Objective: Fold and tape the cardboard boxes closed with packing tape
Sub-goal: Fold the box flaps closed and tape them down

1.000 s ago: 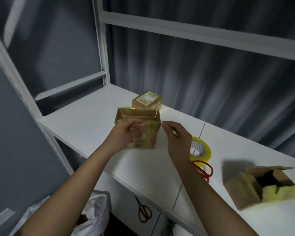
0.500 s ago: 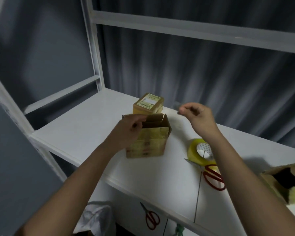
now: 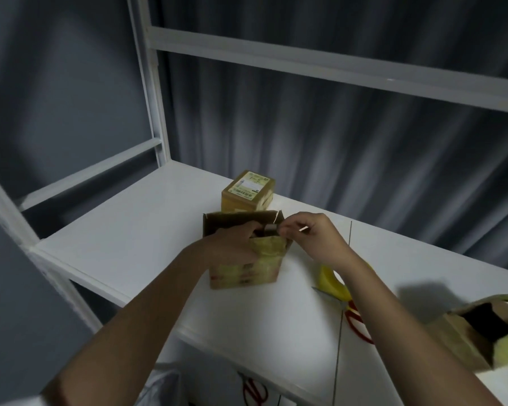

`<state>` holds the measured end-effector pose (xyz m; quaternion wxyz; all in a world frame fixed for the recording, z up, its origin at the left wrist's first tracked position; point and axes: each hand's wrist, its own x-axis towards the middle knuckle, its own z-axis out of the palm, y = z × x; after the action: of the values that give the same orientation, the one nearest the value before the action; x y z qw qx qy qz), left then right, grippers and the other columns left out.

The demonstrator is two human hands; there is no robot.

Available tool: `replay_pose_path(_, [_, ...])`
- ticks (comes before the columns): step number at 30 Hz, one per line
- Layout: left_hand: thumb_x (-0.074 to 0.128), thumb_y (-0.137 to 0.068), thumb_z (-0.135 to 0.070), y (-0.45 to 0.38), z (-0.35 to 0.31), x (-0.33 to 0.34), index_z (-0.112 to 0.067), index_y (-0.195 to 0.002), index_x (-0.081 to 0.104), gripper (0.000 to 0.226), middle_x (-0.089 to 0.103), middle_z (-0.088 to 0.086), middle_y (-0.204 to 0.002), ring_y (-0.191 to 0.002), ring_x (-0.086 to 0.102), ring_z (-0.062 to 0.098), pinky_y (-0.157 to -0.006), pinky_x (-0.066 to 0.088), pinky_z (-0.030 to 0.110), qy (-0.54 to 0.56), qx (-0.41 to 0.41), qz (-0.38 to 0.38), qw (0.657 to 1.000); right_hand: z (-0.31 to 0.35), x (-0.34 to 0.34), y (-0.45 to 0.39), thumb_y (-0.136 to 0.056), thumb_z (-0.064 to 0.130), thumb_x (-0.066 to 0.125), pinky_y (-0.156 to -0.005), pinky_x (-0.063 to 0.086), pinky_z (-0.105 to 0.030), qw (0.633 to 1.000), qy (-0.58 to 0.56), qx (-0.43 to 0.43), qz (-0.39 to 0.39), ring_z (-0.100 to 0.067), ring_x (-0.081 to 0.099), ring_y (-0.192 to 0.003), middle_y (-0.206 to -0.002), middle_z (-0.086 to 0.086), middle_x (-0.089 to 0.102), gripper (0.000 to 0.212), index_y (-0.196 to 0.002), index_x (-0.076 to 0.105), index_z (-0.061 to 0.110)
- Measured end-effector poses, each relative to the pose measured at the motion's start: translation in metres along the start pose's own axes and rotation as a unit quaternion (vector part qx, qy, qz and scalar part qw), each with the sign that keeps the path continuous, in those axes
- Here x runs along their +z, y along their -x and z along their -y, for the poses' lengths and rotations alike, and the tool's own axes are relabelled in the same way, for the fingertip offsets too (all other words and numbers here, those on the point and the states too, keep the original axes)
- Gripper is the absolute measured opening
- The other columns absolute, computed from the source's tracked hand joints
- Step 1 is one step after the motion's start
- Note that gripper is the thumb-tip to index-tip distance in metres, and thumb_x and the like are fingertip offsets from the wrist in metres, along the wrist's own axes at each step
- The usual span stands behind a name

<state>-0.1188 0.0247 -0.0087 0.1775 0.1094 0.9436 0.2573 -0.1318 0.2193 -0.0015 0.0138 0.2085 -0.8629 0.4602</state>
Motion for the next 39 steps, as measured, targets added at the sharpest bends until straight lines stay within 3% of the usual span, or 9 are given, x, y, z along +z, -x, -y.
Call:
replay_pose_path(7, [0.058,-0.087,-0.039,-0.003,0.004,0.009,-0.036,-0.136,0.031,0.055,0.039,0.002,-0.138,-0.129,0.036,0.030,-0.107,0.034,0.049,0.045,-0.031,-0.027,0.998,-0.008,0.000,-0.005,-0.086,0.012,0.068,-0.073,0.048,-0.025,1.000,0.017,0.002,0.009,-0.002,0.058,-0.073,-0.082,0.004,0.069,0.009,-0.083,0.075,0.018])
replay_pose_path(12, [0.052,-0.084,-0.061,0.000,-0.014,0.019,-0.029,-0.129,0.036,0.057,0.051,-0.004,-0.131,-0.131,0.037,0.026,-0.113,0.016,0.044,-0.033,-0.026,-0.145,0.989,-0.011,0.002,-0.008,-0.087,0.011,0.067,-0.071,0.048,-0.020,1.000,0.013,-0.009,0.004,0.000,0.060,-0.073,-0.080,0.007,0.068,0.014,-0.082,0.073,0.023])
replay_pose_path(18, [0.053,-0.085,-0.058,0.003,-0.023,0.030,-0.026,-0.134,0.033,0.061,0.054,0.000,-0.127,-0.130,0.040,0.025,-0.114,0.010,0.041,-0.034,-0.058,-0.250,0.966,-0.011,0.005,-0.013,-0.086,0.012,0.068,-0.068,0.048,-0.022,1.000,0.006,-0.007,-0.011,-0.008,0.060,-0.071,-0.077,0.003,0.068,0.018,-0.078,0.070,0.028])
replay_pose_path(22, [0.054,-0.086,-0.054,0.000,-0.022,0.036,-0.024,-0.141,0.022,0.071,0.054,-0.001,-0.128,-0.131,0.037,0.027,-0.114,0.008,0.040,-0.013,-0.061,-0.264,0.963,-0.012,0.006,-0.017,-0.087,0.013,0.067,-0.064,0.043,-0.017,0.999,0.034,0.008,-0.014,-0.013,0.058,-0.073,-0.079,0.002,0.068,0.015,-0.078,0.070,0.026])
replay_pose_path(26, [0.056,-0.086,-0.052,-0.008,-0.016,0.045,-0.021,-0.146,0.012,0.081,0.063,-0.005,-0.113,-0.120,0.051,0.020,-0.112,-0.001,0.040,-0.006,-0.043,-0.276,0.960,-0.008,0.004,-0.024,-0.088,0.018,0.066,-0.072,0.042,-0.028,0.993,0.121,0.000,-0.011,-0.017,0.056,-0.082,-0.085,-0.002,0.071,0.012,-0.082,0.075,0.014])
replay_pose_path(28, [0.057,-0.085,-0.052,-0.009,-0.014,0.046,-0.022,-0.147,0.011,0.082,0.065,-0.006,-0.108,-0.117,0.053,0.019,-0.111,-0.002,0.040,0.001,-0.036,-0.288,0.957,-0.004,0.005,-0.026,-0.089,0.026,0.064,-0.079,0.040,-0.033,0.980,0.195,-0.006,-0.031,-0.020,0.053,-0.093,-0.092,0.000,0.071,0.015,-0.087,0.077,0.018])
replay_pose_path(32, [0.056,-0.084,-0.054,-0.009,-0.012,0.042,-0.023,-0.146,0.013,0.082,0.064,-0.004,-0.113,-0.120,0.051,0.019,-0.110,-0.005,0.037,0.017,-0.030,-0.297,0.954,-0.003,0.011,-0.029,-0.088,0.042,0.062,-0.078,0.021,-0.028,0.944,0.317,0.008,-0.090,-0.019,0.045,-0.107,-0.110,0.004,0.056,0.022,-0.103,0.073,0.030])
replay_pose_path(36, [0.059,-0.081,-0.057,-0.009,-0.012,0.042,-0.026,-0.148,0.009,0.089,0.061,-0.004,-0.120,-0.126,0.046,0.019,-0.112,-0.006,0.038,0.032,-0.034,-0.272,0.961,-0.004,0.008,-0.027,-0.091,0.043,0.058,-0.090,0.044,-0.036,0.954,0.178,0.064,-0.231,-0.024,0.051,-0.109,-0.123,-0.009,0.049,0.050,-0.132,0.050,0.014])
replay_pose_path(39, [0.060,-0.084,-0.050,-0.004,-0.015,0.038,-0.025,-0.149,0.007,0.087,0.061,-0.002,-0.120,-0.127,0.045,0.021,-0.113,0.000,0.038,0.059,-0.041,-0.252,0.965,-0.001,0.005,-0.008,-0.096,0.022,0.055,-0.068,0.048,-0.020,0.963,-0.040,0.043,-0.263,-0.019,0.059,-0.081,-0.096,-0.004,0.061,0.019,-0.112,0.060,0.013])
